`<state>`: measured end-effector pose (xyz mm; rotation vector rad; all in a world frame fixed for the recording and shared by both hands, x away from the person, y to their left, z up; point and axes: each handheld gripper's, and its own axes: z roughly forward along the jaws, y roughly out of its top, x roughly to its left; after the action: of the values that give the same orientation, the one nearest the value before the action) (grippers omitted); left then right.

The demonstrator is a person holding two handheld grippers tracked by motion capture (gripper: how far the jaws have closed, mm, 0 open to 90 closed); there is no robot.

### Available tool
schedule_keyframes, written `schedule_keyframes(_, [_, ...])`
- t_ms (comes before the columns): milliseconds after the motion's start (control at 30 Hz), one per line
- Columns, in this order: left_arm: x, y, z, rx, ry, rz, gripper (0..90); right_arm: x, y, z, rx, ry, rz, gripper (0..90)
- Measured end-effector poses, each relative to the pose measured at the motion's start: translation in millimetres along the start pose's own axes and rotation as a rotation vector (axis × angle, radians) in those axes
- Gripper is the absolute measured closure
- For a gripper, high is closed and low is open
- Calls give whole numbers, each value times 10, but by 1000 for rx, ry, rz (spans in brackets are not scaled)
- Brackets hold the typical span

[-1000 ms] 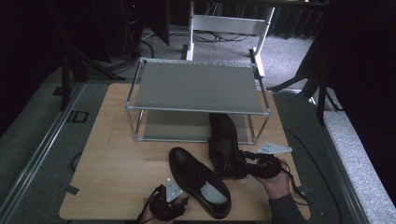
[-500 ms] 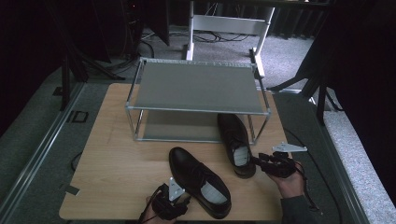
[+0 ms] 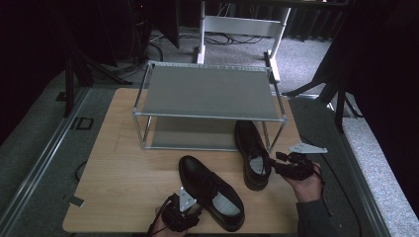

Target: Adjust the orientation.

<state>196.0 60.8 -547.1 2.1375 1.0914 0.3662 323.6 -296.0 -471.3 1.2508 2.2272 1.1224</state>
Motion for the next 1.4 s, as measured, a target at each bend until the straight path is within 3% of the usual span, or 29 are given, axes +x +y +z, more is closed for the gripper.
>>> schedule_keyframes(233, [-26, 7, 20, -2, -10, 0, 531, 5, 132, 385, 79, -35, 9, 465])
schedule_keyframes(367, [-27, 14, 15, -8, -19, -7, 531, -4, 167, 514, 115, -75, -6, 621])
schedule_keyframes(533, [-26, 20, 21, -9, -37, -15, 533, 50, 167, 448, 109, -118, -49, 763])
schedule_keyframes(633, [-17, 26, 25, -11, -47, -28, 533, 86, 146, 414, 109, -85, -65, 773])
schedule_keyframes(1000, [-23, 36, 33, -9, -51, -37, 533, 447, 42, 347, 108, -2, -115, 790])
schedule_keyframes(1200, [-32, 33, 32, -9, -56, -35, 525, 597, 8, 327, 130, 40, -156, 800])
schedule_keyframes(1400, [-82, 29, 25, -8, -77, -10, 541, 697, -41, 321, 128, 96, -159, 802])
